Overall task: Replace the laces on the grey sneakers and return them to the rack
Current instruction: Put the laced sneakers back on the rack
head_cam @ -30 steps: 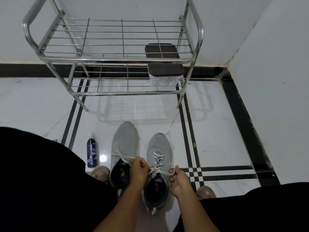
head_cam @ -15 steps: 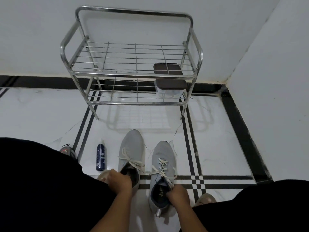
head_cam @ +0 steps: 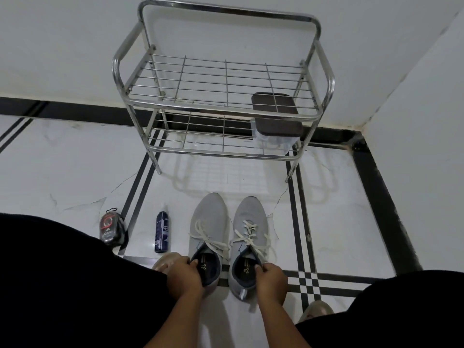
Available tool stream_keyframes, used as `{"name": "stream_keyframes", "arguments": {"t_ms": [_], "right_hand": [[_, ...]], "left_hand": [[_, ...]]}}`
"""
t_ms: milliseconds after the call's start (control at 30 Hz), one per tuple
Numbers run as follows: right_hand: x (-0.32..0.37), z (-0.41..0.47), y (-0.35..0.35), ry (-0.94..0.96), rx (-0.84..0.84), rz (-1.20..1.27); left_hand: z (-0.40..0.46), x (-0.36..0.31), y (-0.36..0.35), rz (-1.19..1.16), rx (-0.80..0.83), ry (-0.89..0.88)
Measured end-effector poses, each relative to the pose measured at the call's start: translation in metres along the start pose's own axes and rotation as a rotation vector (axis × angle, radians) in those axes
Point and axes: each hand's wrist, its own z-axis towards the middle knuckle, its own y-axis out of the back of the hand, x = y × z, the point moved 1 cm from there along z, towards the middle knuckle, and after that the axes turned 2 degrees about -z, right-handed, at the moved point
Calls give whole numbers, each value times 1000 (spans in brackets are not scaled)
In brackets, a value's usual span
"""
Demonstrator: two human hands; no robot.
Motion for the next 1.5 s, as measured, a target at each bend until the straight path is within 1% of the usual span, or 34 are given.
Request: {"name": "stream_keyframes", "arguments": {"t_ms": [167, 300, 500, 667, 867, 1033, 1167, 1267, 1400, 1500], "right_hand": [[8, 2, 0, 112, -9, -93], [12, 0, 8, 132, -46, -107], [32, -15, 39, 177, -66, -30], [63, -41, 82, 321, -95, 33], [97, -90, 139, 542, -124, 117], [130, -122, 178, 623, -188, 204], [177, -130, 210, 665, -222, 231], [223, -118, 237, 673, -206, 217], [303, -81, 266, 664, -157, 211], [346, -50, 269, 646, -143, 190]], "left_hand": [[1, -1, -6, 108, 2, -71], [-2, -2, -4, 158, -12, -123], [-15, -20, 24, 97, -42, -174], [-29, -52, 80, 7, -124, -299], [-59, -78, 163, -100, -226, -442], [-77, -105, 226, -152, -288, -505], [-68, -146, 268, -174, -302, -557], [-48, -188, 289, -163, -279, -589], [-2, -256, 304, -174, -235, -581], [29, -292, 302, -185, -228, -575]]}}
